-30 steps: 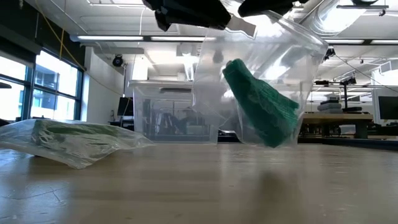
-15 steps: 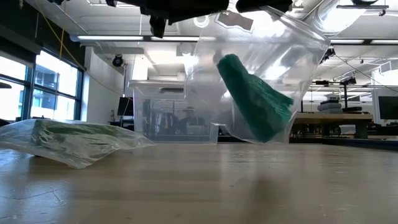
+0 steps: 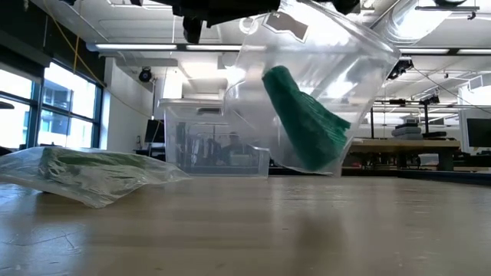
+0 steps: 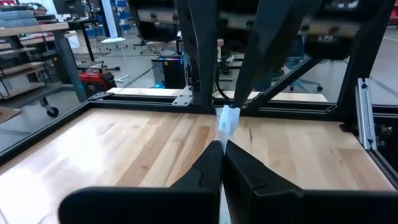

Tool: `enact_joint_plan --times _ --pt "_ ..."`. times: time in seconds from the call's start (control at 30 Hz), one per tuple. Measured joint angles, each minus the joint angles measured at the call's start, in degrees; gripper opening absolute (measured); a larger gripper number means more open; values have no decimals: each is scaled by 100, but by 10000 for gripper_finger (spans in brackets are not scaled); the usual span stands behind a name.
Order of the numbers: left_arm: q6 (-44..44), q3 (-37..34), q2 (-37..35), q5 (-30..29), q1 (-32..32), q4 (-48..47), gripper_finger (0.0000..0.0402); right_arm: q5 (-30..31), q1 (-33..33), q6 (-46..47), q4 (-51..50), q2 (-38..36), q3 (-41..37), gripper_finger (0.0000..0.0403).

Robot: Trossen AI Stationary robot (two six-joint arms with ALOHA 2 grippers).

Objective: Roll bandage
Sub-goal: Close the zip bag

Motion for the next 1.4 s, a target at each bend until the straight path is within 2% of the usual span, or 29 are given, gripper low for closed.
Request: enact_joint_plan --times 0.1,0.17,0.37,0.73,0.97,1.17,1.4 --pt "-49 0 0 0 4 -12 0 -10 0 -4 193 -20 0 88" --pt "-98 0 0 0 4 -44 0 -6 2 -73 424 35 0 82" --pt "-219 67 0 9 4 -307 0 -21 4 -370 949 152 0 7" --pt "-227 720 6 35 13 -1595 0 -344 -61 -109 954 393 2 1" --pt "-321 814 15 79 12 -1793 0 -282 -69 -336 1263 600 15 1" --pt "-620 835 9 79 15 -1805 0 123 63 -699 1358 364 4 0" --pt "-1102 835 7 83 39 -1836 0 583 347 -540 727 29 2 0"
